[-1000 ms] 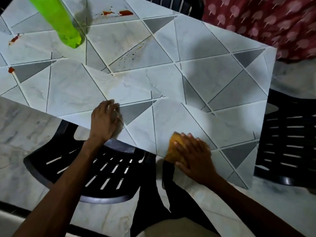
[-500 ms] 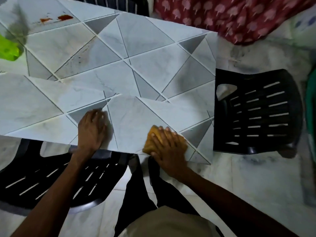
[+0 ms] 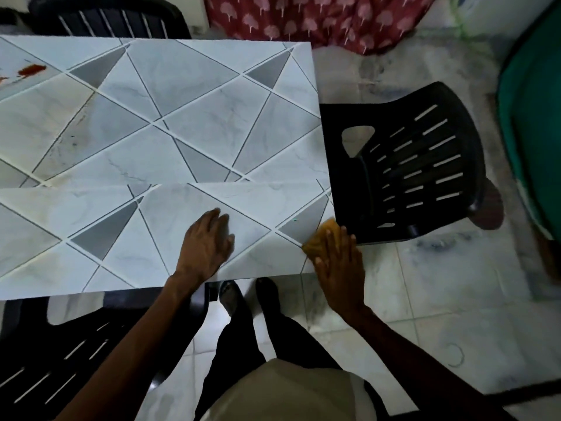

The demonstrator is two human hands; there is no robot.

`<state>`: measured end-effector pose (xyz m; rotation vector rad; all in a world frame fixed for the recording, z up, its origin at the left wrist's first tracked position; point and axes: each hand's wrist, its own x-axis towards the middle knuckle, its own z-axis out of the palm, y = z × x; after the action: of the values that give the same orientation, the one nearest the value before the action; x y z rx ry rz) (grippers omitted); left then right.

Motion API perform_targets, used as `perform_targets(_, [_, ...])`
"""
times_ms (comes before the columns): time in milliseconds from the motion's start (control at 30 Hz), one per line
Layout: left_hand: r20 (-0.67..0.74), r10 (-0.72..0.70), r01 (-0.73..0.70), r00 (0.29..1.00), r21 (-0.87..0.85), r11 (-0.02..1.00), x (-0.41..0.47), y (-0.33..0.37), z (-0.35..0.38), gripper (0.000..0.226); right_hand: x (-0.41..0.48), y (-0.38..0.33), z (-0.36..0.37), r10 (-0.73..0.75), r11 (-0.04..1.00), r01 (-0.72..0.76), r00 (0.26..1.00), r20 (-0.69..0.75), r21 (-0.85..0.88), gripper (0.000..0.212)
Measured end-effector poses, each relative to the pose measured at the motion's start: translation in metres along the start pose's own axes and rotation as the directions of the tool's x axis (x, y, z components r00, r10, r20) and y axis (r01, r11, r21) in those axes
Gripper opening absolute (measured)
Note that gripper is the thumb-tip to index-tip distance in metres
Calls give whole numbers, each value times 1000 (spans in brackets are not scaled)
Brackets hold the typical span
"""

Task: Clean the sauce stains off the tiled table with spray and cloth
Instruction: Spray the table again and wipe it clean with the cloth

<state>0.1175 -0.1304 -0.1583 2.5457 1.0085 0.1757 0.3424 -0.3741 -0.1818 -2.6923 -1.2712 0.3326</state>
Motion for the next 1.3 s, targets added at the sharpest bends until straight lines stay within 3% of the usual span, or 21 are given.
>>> perform_targets(100, [4, -10, 10, 1000, 5, 1000, -2, -2, 4, 52, -6, -25, 6, -41, 998, 41, 999, -21, -38, 65])
perform_targets(233, [14, 18, -18, 1000, 16, 1000, -6, -11, 7, 48, 21, -92, 8, -370, 924, 374, 927, 59, -81, 70])
perform_targets(367, [33, 12, -13, 999, 43, 999, -10, -21, 2, 52, 61, -112, 4, -509, 849, 523, 848, 146, -80, 72])
perform_targets(533, [11, -5, 5, 1000, 34, 999, -13, -17, 0, 50, 50, -29, -12, -523, 835, 538, 841, 138, -116, 75])
perform_targets(733, [27, -30, 31, 999, -10, 999, -16, -18, 1, 51, 37, 44, -21, -658, 685, 695, 719, 223, -219, 78])
perform_targets(867, [62, -43, 45, 997, -33, 998, -16, -20, -3, 50, 37, -4, -8, -697, 646, 730, 683, 219, -223, 75])
perform_targets(1100, [13, -183, 183, 983, -106, 977, -46, -55, -43, 60, 21, -192, 28, -751, 624, 778, 622, 220, -68, 81])
perform_targets(1167, [26, -255, 256, 967, -48, 966, -60, -77, -50, 62, 22, -195, 30, -755, 624, 779, 622, 208, -63, 82])
perform_targets(1300, [52, -310, 308, 949, 45, 950, -84, -113, -61, 59, 27, -131, 12, -744, 638, 767, 637, 201, -70, 69])
